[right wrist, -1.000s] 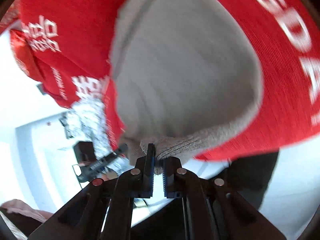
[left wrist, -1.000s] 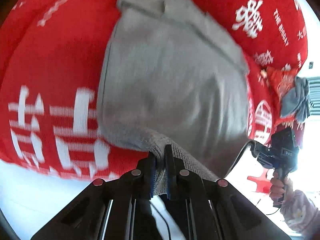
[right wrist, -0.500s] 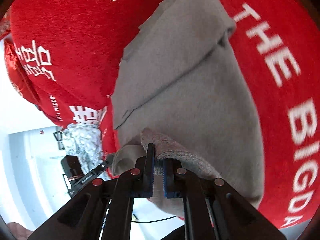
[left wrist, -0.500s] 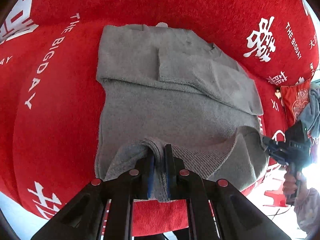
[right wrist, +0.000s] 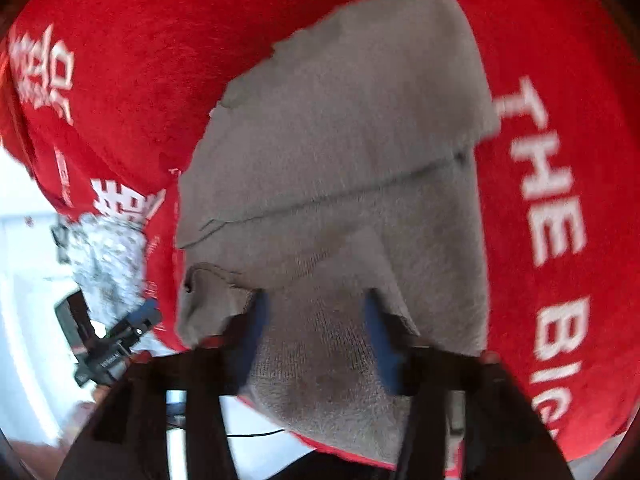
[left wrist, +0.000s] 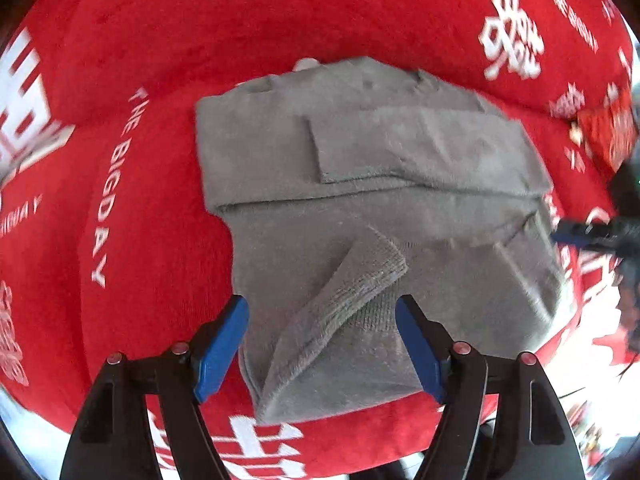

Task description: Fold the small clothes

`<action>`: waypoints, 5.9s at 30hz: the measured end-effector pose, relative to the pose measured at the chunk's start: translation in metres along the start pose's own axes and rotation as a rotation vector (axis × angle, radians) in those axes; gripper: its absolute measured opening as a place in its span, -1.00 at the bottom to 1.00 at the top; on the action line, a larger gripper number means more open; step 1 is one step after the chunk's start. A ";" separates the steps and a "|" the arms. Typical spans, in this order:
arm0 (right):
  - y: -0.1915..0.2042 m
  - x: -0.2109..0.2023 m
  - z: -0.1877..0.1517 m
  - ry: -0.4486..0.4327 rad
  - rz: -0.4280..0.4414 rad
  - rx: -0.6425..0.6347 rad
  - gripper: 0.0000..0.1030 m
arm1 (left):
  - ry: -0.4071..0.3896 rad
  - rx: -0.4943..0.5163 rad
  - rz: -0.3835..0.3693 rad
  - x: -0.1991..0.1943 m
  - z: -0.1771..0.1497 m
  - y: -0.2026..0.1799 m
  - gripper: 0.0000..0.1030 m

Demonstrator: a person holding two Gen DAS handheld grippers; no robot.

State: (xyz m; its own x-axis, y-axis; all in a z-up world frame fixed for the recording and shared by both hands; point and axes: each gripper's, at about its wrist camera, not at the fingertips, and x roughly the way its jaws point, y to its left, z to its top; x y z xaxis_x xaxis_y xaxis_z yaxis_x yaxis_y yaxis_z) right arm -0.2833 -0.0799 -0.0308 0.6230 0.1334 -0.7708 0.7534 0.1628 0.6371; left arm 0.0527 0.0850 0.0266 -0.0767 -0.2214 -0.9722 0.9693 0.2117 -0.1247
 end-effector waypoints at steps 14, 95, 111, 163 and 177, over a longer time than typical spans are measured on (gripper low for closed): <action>0.039 0.040 -0.013 0.113 -0.437 -0.429 -0.86 | 0.107 0.147 -0.052 0.056 0.020 -0.024 -0.74; 0.003 -0.012 0.080 -0.226 -0.004 0.102 0.05 | 0.010 -0.475 -0.063 0.033 0.074 0.089 0.61; -0.064 0.008 -0.073 -0.415 0.133 0.709 0.03 | 0.109 -0.318 -0.143 0.072 0.038 0.071 -0.05; 0.077 0.072 0.027 -0.177 -0.260 0.129 -0.73 | -0.021 -0.151 -0.001 0.082 0.136 0.095 -0.82; 0.071 0.056 0.006 -0.164 -0.262 0.188 -0.67 | 0.002 -0.181 0.050 0.068 0.117 0.101 -0.82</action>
State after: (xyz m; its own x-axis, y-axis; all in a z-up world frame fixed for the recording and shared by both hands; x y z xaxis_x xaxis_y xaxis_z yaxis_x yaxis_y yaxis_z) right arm -0.1942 -0.0665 -0.0286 0.4179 -0.0505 -0.9071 0.9079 -0.0138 0.4190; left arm 0.1723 -0.0197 -0.0289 -0.0302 -0.2042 -0.9785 0.9143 0.3899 -0.1095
